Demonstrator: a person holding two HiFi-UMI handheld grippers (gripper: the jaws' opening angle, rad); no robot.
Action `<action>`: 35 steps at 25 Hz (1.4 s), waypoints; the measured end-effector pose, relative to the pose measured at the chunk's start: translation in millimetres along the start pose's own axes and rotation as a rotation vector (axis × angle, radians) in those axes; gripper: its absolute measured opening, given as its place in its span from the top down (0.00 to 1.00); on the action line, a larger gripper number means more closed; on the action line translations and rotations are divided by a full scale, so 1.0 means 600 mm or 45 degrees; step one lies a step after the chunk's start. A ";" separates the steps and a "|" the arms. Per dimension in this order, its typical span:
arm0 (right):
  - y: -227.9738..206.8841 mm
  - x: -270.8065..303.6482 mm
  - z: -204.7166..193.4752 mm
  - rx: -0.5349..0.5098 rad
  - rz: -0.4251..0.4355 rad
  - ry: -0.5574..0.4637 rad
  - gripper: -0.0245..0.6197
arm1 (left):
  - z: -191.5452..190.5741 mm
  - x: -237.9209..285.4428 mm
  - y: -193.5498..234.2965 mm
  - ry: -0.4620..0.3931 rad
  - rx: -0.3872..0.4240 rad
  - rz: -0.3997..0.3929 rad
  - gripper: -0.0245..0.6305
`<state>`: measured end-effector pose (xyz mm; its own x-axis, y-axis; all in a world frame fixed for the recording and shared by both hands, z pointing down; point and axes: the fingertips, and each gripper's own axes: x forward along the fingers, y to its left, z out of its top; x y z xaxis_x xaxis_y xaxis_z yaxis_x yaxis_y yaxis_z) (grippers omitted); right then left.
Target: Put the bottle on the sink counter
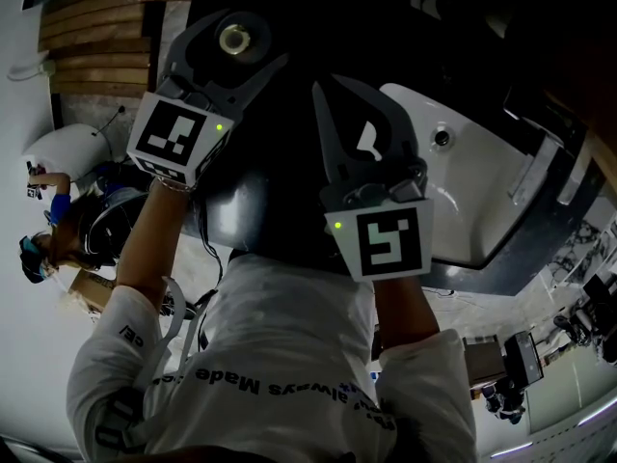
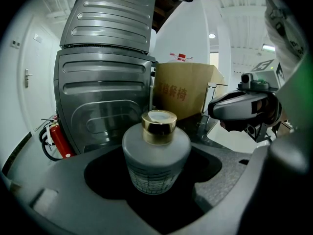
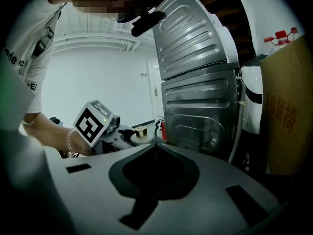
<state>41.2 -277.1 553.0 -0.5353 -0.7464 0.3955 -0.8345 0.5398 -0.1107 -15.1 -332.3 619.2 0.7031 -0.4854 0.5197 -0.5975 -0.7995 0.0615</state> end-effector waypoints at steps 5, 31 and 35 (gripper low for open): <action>0.001 -0.002 0.000 -0.001 -0.004 -0.006 0.95 | -0.001 0.000 -0.001 -0.013 -0.001 0.002 0.44; 0.063 -0.182 0.150 -0.148 0.016 -0.123 0.95 | 0.213 -0.223 -0.148 -0.336 -0.019 0.096 0.42; 0.090 -0.235 0.192 -0.144 0.036 -0.167 0.95 | 0.244 -0.277 -0.206 -0.373 -0.047 0.052 0.43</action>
<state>56.6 -187.6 386.3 -0.5773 -0.7705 0.2702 -0.8026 0.5964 -0.0138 -1.8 -204.8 400.3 0.7565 -0.6025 0.2544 -0.6373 -0.7665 0.0797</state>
